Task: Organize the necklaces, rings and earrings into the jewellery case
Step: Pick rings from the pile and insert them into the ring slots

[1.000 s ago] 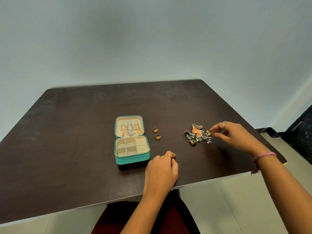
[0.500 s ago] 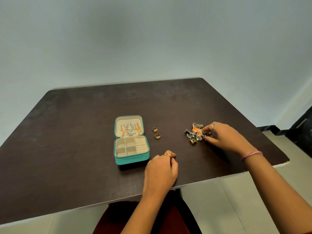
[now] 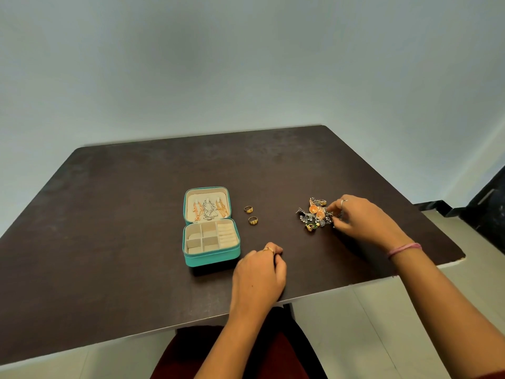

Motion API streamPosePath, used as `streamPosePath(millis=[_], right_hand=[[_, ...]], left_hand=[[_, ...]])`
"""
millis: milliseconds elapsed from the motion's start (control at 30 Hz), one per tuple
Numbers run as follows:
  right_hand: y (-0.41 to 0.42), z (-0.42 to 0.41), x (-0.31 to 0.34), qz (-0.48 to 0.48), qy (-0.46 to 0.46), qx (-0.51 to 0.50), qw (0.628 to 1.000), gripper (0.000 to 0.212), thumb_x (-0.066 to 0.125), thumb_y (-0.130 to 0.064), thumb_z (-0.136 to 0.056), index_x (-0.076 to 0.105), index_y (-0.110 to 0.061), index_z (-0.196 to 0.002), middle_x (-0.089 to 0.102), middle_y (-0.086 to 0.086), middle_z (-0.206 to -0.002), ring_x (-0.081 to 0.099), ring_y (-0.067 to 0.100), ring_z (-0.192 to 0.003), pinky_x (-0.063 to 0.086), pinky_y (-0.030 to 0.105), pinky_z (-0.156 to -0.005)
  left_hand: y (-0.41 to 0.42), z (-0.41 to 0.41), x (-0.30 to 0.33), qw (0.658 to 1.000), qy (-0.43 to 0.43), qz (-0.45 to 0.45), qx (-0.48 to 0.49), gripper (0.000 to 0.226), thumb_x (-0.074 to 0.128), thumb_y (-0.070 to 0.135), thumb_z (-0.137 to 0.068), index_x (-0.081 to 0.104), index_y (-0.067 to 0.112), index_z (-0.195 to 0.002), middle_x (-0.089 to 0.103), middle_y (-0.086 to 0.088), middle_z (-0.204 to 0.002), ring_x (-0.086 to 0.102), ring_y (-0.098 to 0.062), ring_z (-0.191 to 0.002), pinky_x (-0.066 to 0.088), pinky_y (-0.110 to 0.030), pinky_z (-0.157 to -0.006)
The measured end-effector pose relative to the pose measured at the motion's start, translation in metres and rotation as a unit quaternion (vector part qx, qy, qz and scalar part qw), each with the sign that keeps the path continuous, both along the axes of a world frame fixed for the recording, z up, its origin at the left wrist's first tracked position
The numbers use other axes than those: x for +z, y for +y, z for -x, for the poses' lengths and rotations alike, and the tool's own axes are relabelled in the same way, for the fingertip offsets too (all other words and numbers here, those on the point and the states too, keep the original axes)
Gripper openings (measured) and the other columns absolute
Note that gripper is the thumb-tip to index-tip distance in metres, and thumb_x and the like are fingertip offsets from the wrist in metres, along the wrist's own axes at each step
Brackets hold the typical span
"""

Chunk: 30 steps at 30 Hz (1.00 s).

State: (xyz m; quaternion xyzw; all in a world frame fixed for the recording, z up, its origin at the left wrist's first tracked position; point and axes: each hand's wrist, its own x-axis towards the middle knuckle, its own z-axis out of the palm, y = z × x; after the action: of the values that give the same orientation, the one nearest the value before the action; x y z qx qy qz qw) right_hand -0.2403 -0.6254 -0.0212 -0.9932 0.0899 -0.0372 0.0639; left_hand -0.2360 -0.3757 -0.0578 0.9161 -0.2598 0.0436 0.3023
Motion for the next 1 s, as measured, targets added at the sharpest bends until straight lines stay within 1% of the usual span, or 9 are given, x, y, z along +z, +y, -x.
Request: streamPosePath(millis=[100, 200, 300, 367, 433, 567, 700, 833, 1000], right_hand=[[0.002, 0.001, 0.000, -0.010, 0.005, -0.001, 1.000, 0.033, 0.058, -0.033, -0.089, 0.060, -0.025, -0.121, 0.059, -0.004, -0.112, 0.056, 0.011, -0.099, 0.049, 0.029, -0.083], [0.004, 0.000, 0.000, -0.008, 0.009, -0.001, 1.000, 0.037, 0.060, -0.036, -0.089, 0.057, -0.024, -0.124, 0.059, -0.003, -0.113, 0.056, 0.012, -0.099, 0.047, 0.027, -0.082], [0.006, -0.001, 0.001, 0.006, 0.009, -0.010, 1.000, 0.036, 0.057, -0.035, -0.091, 0.057, -0.025, -0.125, 0.059, -0.002, -0.111, 0.053, 0.010, -0.092, 0.045, 0.026, -0.076], [0.007, -0.001, 0.001, 0.019, 0.008, -0.012, 1.000, 0.035, 0.056, -0.034, -0.091, 0.058, -0.025, -0.124, 0.060, -0.003, -0.109, 0.056, 0.013, -0.096, 0.045, 0.027, -0.076], [0.007, -0.001, 0.000, 0.020, 0.003, -0.016, 1.000, 0.032, 0.057, -0.033, -0.090, 0.059, -0.025, -0.122, 0.061, -0.004, -0.106, 0.056, 0.012, -0.095, 0.045, 0.028, -0.076], [0.009, 0.000, 0.001, -0.013, -0.001, -0.020, 1.000, 0.027, 0.058, -0.026, -0.089, 0.062, -0.025, -0.116, 0.061, -0.004, -0.098, 0.053, 0.010, -0.083, 0.047, 0.026, -0.073], [0.010, 0.001, 0.002, -0.020, -0.002, -0.022, 1.000, 0.023, 0.057, -0.026, -0.090, 0.064, -0.025, -0.112, 0.060, -0.004, -0.100, 0.052, 0.008, -0.083, 0.042, 0.022, -0.070], [0.008, 0.003, 0.003, -0.054, -0.033, -0.035, 0.997, 0.017, 0.060, -0.025, -0.088, 0.069, -0.021, -0.103, 0.057, -0.007, -0.089, 0.056, 0.009, -0.079, 0.046, 0.023, -0.069], [0.003, 0.010, 0.013, -0.134, -0.093, -0.048, 0.985, 0.005, 0.070, -0.023, -0.084, 0.069, -0.022, -0.088, 0.063, -0.009, -0.078, 0.057, 0.002, -0.069, 0.038, 0.010, -0.055]], left_hand=[[0.001, 0.000, 0.000, 1.000, 0.003, -0.003, -0.001, 0.026, 0.040, 0.029, -0.096, 0.058, 0.029, -0.115, 0.063, 0.005, -0.079, 0.055, -0.013, -0.081, 0.036, -0.026, -0.065], [0.002, -0.001, 0.000, 1.000, 0.005, -0.002, 0.001, 0.026, 0.040, 0.029, -0.097, 0.058, 0.029, -0.116, 0.064, 0.005, -0.081, 0.056, -0.013, -0.083, 0.039, -0.027, -0.068], [0.001, 0.000, 0.000, 1.000, 0.002, 0.003, 0.003, 0.026, 0.041, 0.029, -0.096, 0.059, 0.028, -0.115, 0.064, 0.003, -0.081, 0.057, -0.015, -0.084, 0.038, -0.027, -0.068], [0.002, 0.001, 0.000, 1.000, 0.001, 0.002, 0.003, 0.026, 0.041, 0.029, -0.096, 0.059, 0.028, -0.114, 0.064, 0.003, -0.081, 0.057, -0.015, -0.083, 0.038, -0.027, -0.068], [0.002, 0.001, -0.001, 1.000, 0.002, 0.002, 0.001, 0.026, 0.041, 0.029, -0.096, 0.059, 0.028, -0.115, 0.064, 0.003, -0.081, 0.056, -0.014, -0.083, 0.039, -0.027, -0.068], [0.001, 0.000, -0.001, 1.000, 0.001, 0.000, 0.003, 0.026, 0.041, 0.029, -0.096, 0.058, 0.029, -0.115, 0.064, 0.004, -0.082, 0.056, -0.013, -0.083, 0.039, -0.026, -0.068], [0.001, 0.000, -0.002, 1.000, 0.002, -0.002, 0.003, 0.026, 0.040, 0.030, -0.096, 0.058, 0.029, -0.116, 0.065, 0.004, -0.084, 0.056, -0.013, -0.084, 0.039, -0.026, -0.069], [0.001, 0.000, -0.002, 1.000, -0.002, -0.003, 0.001, 0.027, 0.040, 0.030, -0.097, 0.058, 0.029, -0.116, 0.065, 0.005, -0.083, 0.056, -0.012, -0.084, 0.038, -0.025, -0.068], [0.002, -0.001, -0.003, 1.000, -0.004, -0.006, -0.001, 0.027, 0.039, 0.030, -0.097, 0.057, 0.029, -0.116, 0.064, 0.005, -0.084, 0.055, -0.012, -0.083, 0.038, -0.025, -0.067]])
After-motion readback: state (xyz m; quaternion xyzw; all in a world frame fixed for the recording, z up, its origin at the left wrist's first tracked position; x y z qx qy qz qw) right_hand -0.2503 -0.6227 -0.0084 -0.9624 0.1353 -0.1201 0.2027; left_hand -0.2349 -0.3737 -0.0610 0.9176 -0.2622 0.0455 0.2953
